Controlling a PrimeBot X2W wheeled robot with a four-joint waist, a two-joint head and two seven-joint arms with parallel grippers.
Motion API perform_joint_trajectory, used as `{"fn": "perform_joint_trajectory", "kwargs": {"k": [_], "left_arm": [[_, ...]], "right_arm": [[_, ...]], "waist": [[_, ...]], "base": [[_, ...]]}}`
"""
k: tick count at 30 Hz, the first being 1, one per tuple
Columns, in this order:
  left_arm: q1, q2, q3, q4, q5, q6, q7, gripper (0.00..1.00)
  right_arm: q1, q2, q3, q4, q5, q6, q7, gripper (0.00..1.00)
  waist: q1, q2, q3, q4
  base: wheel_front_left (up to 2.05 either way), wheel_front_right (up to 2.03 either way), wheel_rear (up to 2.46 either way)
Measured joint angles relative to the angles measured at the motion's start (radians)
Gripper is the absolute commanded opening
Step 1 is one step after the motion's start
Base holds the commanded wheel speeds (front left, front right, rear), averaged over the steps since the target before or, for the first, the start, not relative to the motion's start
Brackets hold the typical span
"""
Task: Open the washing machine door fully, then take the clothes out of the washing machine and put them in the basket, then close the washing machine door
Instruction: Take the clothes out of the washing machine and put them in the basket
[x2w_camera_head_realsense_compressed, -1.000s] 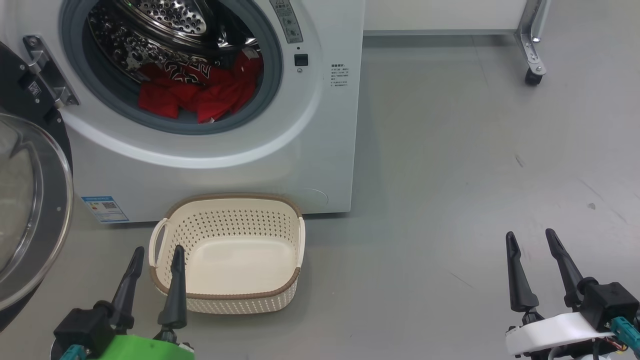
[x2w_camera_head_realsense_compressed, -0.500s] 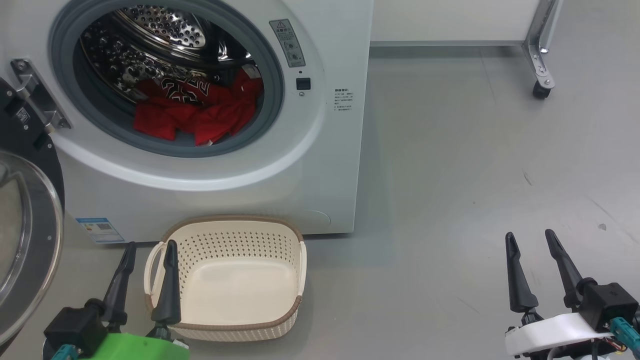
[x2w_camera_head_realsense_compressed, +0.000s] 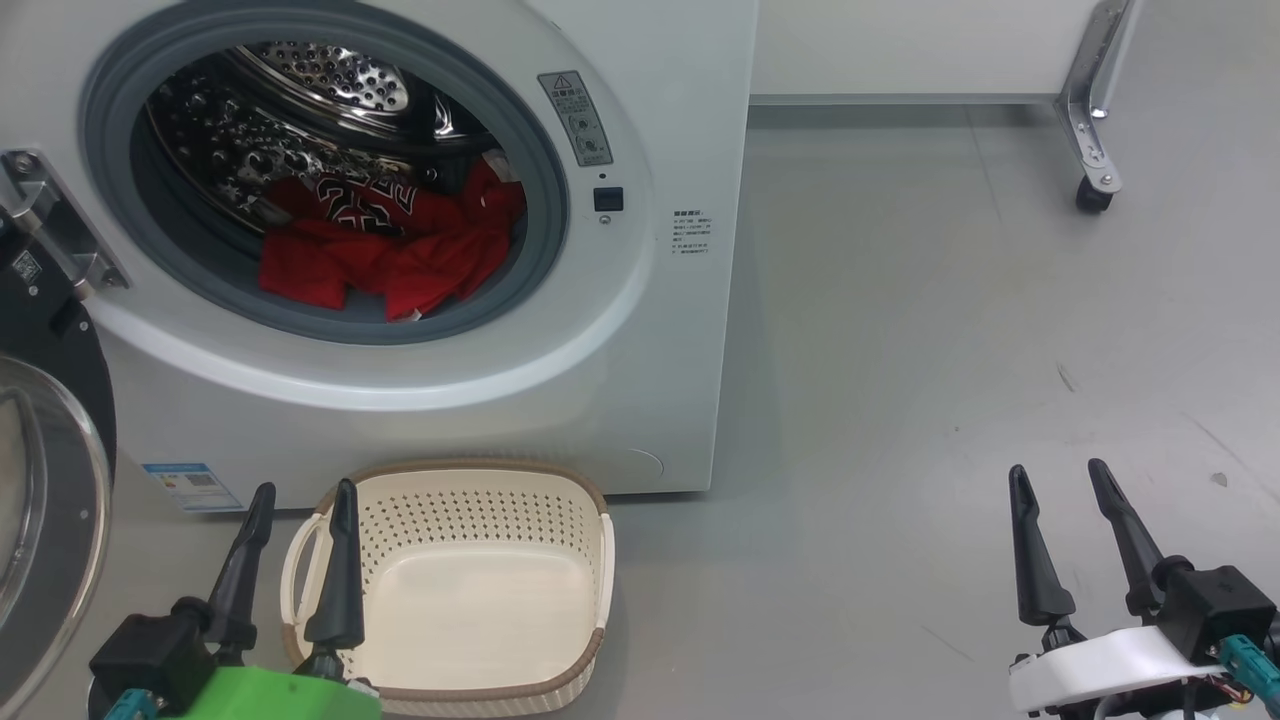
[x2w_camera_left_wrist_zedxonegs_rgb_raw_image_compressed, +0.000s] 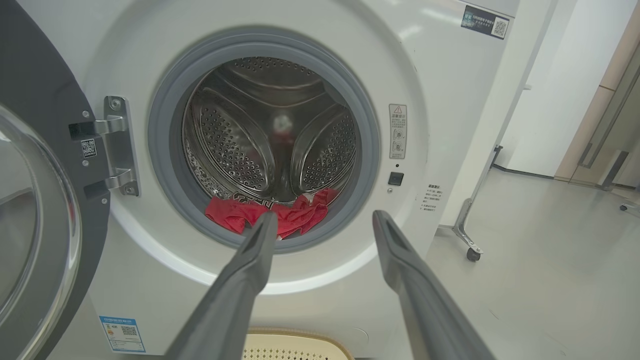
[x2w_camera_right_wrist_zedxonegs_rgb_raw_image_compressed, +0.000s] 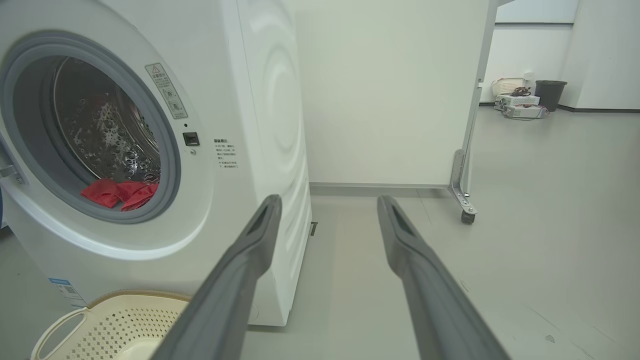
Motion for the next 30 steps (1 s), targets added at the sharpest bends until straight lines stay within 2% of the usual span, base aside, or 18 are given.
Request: {"fn": "perform_joint_trajectory", "kwargs": {"k": [30], "left_arm": [[0.002, 0.014, -0.027, 0.027, 0.024, 0.0, 0.0, 1.0]], "right_arm": [[0.0, 0.005, -0.001, 0.007, -0.009, 0.009, 0.0, 1.0]], "waist": [[0.0, 0.0, 0.009, -0.001]], "base": [[0.05, -0.05, 0.0]]}}
